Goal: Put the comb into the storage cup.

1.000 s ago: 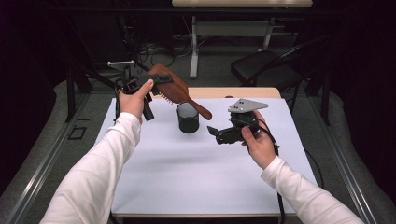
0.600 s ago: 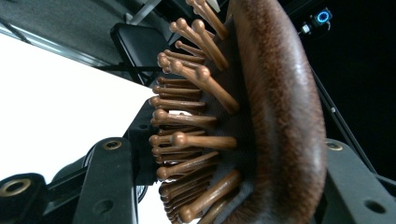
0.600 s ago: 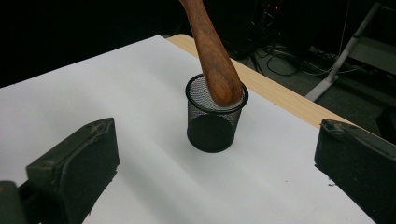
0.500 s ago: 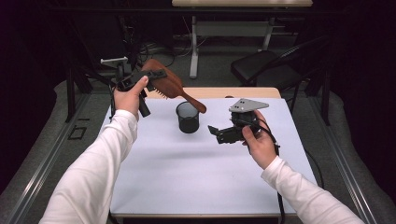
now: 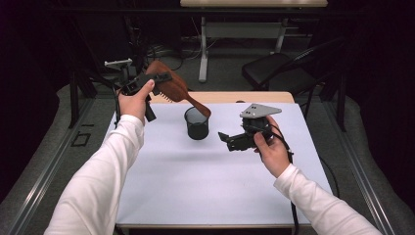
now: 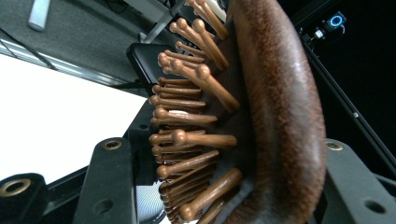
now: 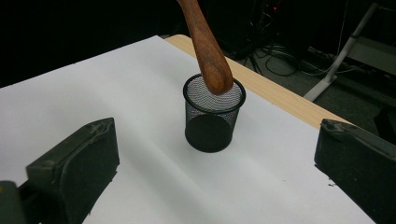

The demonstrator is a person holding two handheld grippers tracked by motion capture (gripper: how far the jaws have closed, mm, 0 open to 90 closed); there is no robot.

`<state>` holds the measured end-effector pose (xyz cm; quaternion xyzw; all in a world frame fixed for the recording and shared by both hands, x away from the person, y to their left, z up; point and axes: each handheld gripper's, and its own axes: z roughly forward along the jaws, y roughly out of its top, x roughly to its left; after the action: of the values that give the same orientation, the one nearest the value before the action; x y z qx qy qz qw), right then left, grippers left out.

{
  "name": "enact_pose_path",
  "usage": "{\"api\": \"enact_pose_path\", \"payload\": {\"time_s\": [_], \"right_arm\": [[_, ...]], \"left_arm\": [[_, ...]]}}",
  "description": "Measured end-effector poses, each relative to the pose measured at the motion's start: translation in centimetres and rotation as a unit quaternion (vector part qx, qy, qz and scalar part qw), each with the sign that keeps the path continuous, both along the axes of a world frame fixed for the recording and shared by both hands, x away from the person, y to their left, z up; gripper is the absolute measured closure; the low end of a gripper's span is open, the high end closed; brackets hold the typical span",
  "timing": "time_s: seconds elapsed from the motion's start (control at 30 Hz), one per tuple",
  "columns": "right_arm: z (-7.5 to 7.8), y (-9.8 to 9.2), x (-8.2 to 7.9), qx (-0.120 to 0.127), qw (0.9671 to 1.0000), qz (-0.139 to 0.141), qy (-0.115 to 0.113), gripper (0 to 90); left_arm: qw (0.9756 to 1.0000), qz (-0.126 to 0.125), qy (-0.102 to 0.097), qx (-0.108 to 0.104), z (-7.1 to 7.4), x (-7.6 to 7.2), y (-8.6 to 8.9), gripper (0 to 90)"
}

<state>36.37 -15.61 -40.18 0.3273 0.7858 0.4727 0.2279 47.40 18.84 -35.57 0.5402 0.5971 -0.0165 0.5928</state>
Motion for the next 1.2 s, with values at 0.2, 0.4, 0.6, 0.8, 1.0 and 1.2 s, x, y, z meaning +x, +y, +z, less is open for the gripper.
{"api": "enact_pose_path", "payload": {"time_s": [0.2,0.4,0.6,0.8,1.0,1.2], "right_arm": [[-0.1,0.2,0.0,-0.002,1.0000,0.001,0.001,0.0],[-0.1,0.2,0.0,-0.002,1.0000,0.002,0.001,0.0],[-0.1,0.0,0.1,0.000,1.0000,0.001,0.001,0.0],[-0.1,0.1,0.1,-0.002,1.0000,0.004,0.002,0.0],[-0.2,0.0,0.1,-0.003,1.0000,0.003,0.003,0.0],[-0.2,0.0,0.1,-0.004,1.0000,0.005,0.003,0.0]], "left_arm": [[0.9999,0.010,-0.001,0.007,-0.4,0.6,-0.1,47.3],[0.9997,0.015,-0.004,0.017,-0.5,0.8,-0.2,47.3],[0.9993,0.029,-0.006,0.021,-0.7,1.2,-0.1,47.2],[0.9987,0.037,-0.005,0.035,-1.1,1.5,-0.2,47.2],[0.9980,0.041,-0.005,0.047,-1.4,1.7,-0.4,47.2],[0.9976,0.045,-0.006,0.052,-1.8,1.9,-0.4,47.1]]}}
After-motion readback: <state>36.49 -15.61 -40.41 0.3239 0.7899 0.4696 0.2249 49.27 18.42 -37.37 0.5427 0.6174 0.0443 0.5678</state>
